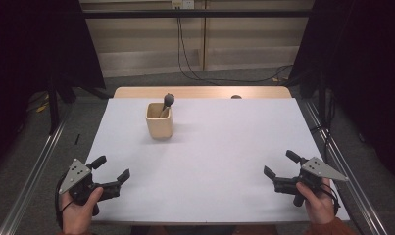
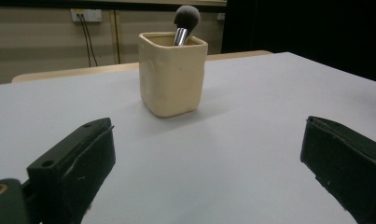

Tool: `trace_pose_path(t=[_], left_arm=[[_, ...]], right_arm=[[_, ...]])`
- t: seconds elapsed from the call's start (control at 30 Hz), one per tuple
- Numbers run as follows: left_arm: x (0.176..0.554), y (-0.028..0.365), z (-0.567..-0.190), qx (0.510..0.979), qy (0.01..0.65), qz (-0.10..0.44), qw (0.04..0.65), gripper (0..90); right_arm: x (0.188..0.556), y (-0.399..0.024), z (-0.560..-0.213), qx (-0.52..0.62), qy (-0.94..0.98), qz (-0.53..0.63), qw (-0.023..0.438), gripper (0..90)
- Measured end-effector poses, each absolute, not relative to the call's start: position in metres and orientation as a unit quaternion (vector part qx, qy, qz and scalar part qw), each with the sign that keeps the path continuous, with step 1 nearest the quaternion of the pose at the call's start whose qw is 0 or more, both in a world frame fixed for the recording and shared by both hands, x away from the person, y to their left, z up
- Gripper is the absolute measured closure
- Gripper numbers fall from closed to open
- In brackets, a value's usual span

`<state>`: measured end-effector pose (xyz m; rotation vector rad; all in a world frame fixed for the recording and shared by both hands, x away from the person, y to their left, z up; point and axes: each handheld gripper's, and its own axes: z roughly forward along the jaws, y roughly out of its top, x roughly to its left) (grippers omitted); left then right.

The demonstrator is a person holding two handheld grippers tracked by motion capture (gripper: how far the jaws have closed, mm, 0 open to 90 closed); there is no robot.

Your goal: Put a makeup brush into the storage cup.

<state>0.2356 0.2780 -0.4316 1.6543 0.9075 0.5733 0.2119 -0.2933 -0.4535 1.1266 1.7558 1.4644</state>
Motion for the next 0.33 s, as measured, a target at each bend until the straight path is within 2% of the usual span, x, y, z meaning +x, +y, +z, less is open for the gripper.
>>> trace_pose_path(t=[0.33], left_arm=[[0.2389, 0.2774, -0.4349, 0.706, 0.391, 0.243, 0.538, 3.4]], right_arm=[[0.2146, -0.2929, -0.4554, 0.42, 0.663, 0.549, 0.288, 0.0]])
